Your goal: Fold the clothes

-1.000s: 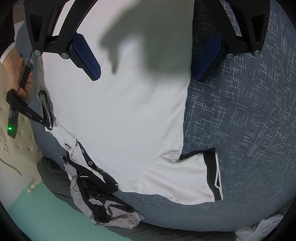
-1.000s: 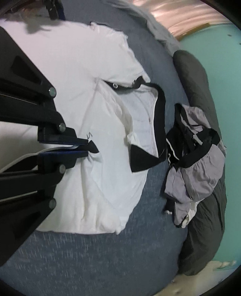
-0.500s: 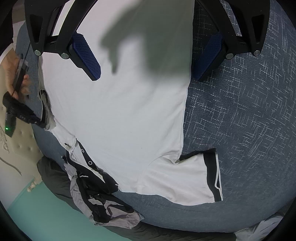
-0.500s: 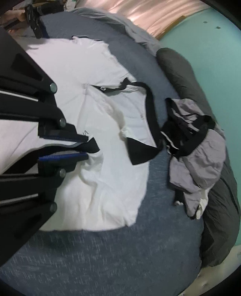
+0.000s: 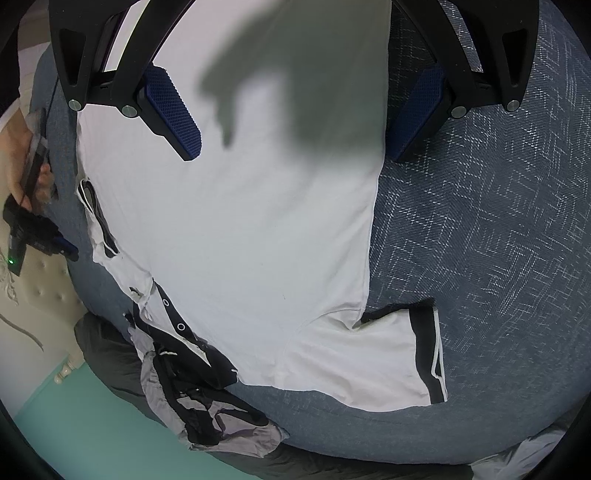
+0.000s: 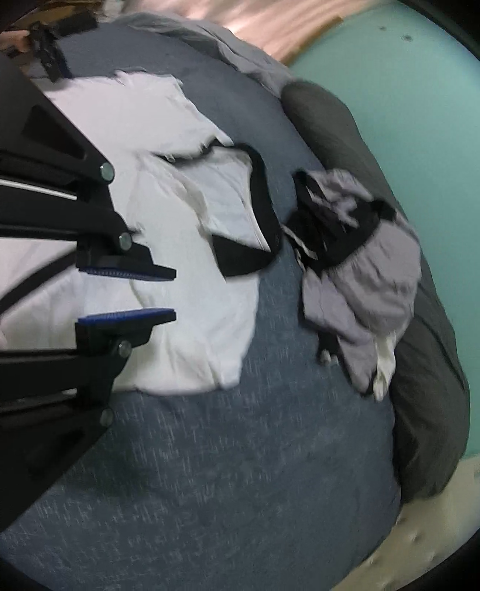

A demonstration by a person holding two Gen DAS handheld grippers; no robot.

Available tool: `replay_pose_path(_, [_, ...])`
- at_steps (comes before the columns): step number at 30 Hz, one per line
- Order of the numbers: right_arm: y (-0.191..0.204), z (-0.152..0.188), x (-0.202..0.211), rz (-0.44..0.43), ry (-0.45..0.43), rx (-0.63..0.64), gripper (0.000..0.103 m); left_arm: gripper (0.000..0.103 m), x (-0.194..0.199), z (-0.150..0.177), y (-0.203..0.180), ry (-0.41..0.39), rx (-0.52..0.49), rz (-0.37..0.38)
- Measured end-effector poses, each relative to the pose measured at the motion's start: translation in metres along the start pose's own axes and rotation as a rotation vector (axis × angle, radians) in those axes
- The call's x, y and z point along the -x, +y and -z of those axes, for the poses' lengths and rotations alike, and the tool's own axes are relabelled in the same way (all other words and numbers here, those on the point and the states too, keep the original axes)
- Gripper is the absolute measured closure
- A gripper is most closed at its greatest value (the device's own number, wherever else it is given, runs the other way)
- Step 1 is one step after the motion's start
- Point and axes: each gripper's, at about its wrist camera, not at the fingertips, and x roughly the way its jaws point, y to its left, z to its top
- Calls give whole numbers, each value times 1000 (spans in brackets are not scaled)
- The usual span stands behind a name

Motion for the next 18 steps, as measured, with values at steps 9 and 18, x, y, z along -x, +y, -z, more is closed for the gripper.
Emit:
replay_pose_path(9, [-37, -34, -37, 142, 50, -115, 89, 0, -6, -1, -1, 3, -4, -6])
replay_pose_path(18, [-29, -51, -87, 228, 167, -38, 88, 0, -8, 0, -2, 6, -12, -6])
